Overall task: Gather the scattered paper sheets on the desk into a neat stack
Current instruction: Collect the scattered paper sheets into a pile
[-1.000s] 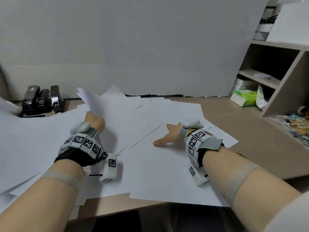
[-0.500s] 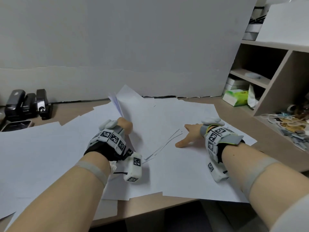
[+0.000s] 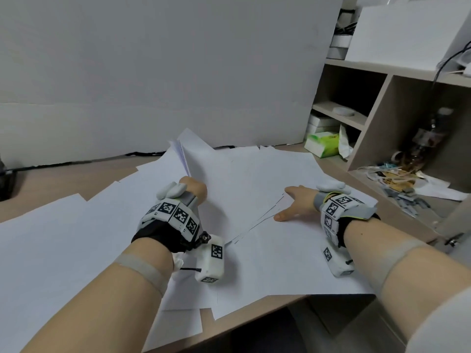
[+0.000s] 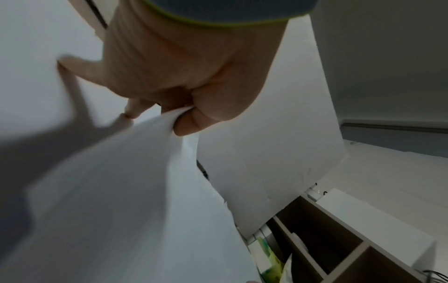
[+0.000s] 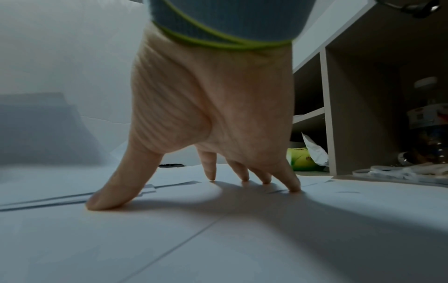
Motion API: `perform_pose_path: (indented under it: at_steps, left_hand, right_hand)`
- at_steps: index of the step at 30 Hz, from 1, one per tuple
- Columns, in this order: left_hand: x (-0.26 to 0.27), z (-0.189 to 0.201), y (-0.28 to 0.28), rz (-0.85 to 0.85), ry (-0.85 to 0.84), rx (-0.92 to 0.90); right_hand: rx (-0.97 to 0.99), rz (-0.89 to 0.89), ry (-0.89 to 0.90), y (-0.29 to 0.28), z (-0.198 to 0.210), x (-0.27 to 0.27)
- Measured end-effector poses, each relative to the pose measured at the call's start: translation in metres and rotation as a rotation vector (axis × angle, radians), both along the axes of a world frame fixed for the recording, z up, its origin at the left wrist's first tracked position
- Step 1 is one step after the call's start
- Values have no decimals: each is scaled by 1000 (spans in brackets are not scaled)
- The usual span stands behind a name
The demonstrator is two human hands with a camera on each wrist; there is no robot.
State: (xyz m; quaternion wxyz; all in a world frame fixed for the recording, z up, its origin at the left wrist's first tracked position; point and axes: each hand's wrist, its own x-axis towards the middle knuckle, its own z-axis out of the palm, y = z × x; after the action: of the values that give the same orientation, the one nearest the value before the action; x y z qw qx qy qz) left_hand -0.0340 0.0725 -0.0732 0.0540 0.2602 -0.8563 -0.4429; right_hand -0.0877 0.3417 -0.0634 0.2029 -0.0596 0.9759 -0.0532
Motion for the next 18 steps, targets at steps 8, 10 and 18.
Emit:
perform_pose_path:
  at_steps: [8, 10, 18]
  left_hand:
    - [11, 25, 10, 46, 253, 331]
    - [13, 21, 13, 17, 261, 441]
    - [25, -15, 58, -48, 293, 710]
  right_hand:
    - [36, -263, 179, 46, 18, 18]
    - [147, -326, 172, 61, 26, 29]
    - [249, -495, -14, 91, 30, 76]
